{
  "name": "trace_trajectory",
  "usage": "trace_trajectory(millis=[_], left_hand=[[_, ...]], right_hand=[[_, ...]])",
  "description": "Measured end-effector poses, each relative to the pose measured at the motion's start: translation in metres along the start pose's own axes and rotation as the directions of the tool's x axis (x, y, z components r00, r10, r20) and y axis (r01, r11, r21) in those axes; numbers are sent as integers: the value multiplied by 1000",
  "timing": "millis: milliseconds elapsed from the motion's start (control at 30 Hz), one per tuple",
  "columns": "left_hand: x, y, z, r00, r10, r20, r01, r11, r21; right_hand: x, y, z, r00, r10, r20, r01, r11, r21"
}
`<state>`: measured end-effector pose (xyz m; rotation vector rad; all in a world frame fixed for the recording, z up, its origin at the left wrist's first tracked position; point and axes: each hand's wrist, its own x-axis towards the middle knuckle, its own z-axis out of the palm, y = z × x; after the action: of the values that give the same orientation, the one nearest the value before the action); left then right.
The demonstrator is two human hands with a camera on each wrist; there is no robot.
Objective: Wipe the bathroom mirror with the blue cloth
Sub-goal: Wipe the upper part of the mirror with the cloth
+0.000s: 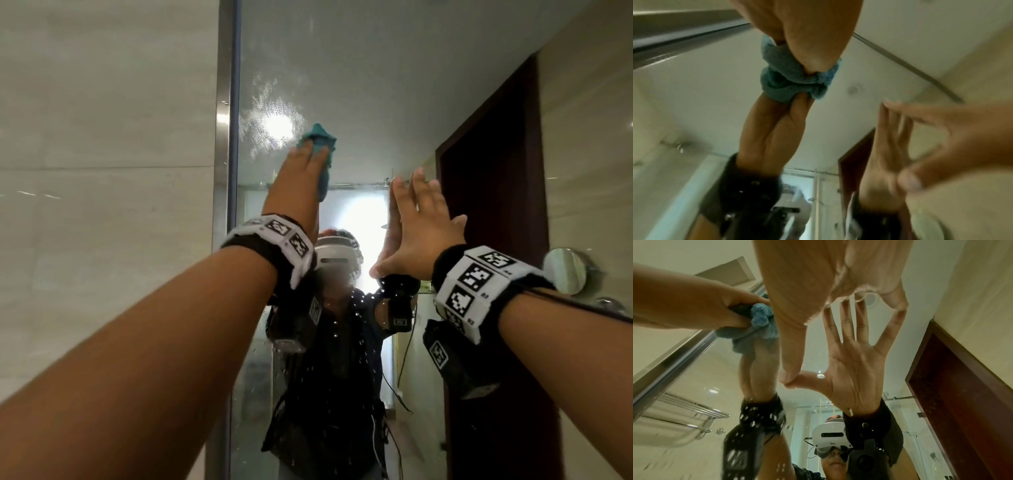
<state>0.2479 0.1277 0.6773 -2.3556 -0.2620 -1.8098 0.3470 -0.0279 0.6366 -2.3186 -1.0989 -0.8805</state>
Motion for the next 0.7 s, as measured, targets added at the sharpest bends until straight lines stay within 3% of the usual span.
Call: trace_trajectory(millis=[33, 133, 200, 267, 333, 400, 467, 533, 600, 700], left_hand=[[-8, 3, 4, 1000, 16, 3, -16, 1000, 4], [-58, 22, 32, 964, 254, 74, -253, 967, -22], [-87, 35, 46, 943, 261, 209, -266, 964, -2], [-92, 37, 44, 937, 238, 257, -257, 966, 40], [-77, 33, 35, 946, 246, 210, -256, 966, 19], [-50, 28, 24, 980, 169, 105, -167, 986, -28], [-30, 24, 22, 998, 64, 21, -63, 997, -44], [-29, 30, 28, 998, 57, -20, -58, 997, -48], [-45, 41, 38, 990, 138, 38, -137, 990, -24], [-73, 61, 46, 939, 220, 263, -236, 971, 30]], right_hand=[[0, 0, -1, 1000, -1, 1, 1, 1000, 3], [1, 0, -1, 1000, -5, -4, 6, 1000, 11], [1, 0, -2, 1000, -14, 2, 14, 1000, 16], [-2, 1, -4, 1000, -27, -4, 27, 1000, 9], [-7, 7, -8, 998, -16, -56, 16, 1000, -4], [-13, 22, -9, 993, 78, -87, -78, 997, 7], [-16, 36, -6, 985, 172, -21, -171, 985, 34], [-15, 45, -1, 981, 191, 18, -192, 979, 62], [-13, 47, 2, 984, 179, 4, -178, 980, 83], [-12, 45, 1, 985, 173, -8, -171, 981, 86]])
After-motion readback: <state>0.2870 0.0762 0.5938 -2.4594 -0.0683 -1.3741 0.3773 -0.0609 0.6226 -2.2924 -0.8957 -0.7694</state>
